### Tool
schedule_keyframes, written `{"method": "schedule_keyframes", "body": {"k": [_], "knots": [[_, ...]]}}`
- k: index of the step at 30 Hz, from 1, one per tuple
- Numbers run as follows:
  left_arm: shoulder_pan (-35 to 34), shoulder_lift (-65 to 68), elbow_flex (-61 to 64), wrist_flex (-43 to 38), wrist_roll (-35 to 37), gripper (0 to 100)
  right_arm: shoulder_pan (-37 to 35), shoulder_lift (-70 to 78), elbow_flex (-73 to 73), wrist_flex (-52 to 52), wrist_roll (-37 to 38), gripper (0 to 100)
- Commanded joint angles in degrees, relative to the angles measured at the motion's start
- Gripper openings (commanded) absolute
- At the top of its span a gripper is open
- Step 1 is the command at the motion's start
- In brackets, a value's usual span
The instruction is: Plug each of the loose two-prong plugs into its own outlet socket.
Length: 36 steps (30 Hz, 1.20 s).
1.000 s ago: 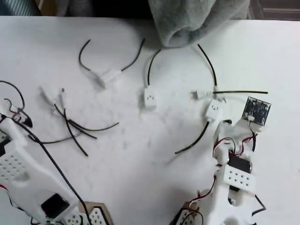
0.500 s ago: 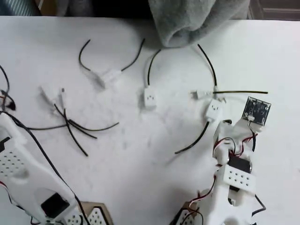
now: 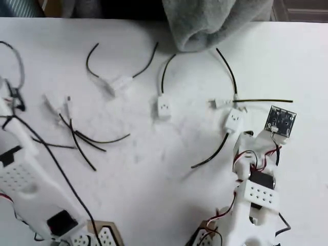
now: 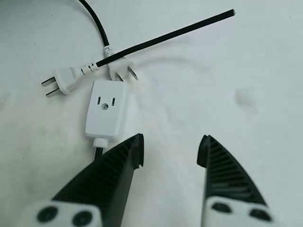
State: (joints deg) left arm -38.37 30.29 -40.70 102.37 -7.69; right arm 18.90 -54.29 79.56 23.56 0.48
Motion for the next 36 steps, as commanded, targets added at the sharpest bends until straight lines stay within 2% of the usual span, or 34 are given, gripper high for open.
{"method": "schedule_keyframes", "body": {"k": [1,6,9,14,18,20,24,33,36], "knots": [[7.87,-17.98,13.36,0.26,-0.7,2,-0.48,0.31,-0.18,-1.27,0.44,19.8],[19.91,-37.23,28.48,0.18,-0.44,2,-0.22,0.31,-0.18,-1.27,0.44,19.8],[28.44,-44.09,36.66,-0.18,2.99,2,-0.04,0.31,-0.18,-1.27,0.44,19.8],[43.74,-44.53,48.62,-5.63,6.59,2,3.03,-0.04,-0.18,-1.27,0.18,19.8],[52.09,-42.68,54.77,-13.63,6.77,2,4.44,-0.13,-0.26,-1.27,-0.18,19.8],[55.6,-41.19,56.09,-16.18,6.77,2,6.2,-0.13,-0.35,-1.27,-3.08,19.8],[59.47,-35.65,56.62,-19.6,6.77,2,9.27,-0.13,-0.35,-2.42,-6.24,19.8],[62.11,-13.85,55.47,-28.31,6.42,3,9.01,-0.13,-0.26,-2.86,-6.33,19.8],[62.64,-10.59,52.75,-28.48,7.82,12,8.92,-0.04,-0.26,-2.86,-6.33,19.8]]}}
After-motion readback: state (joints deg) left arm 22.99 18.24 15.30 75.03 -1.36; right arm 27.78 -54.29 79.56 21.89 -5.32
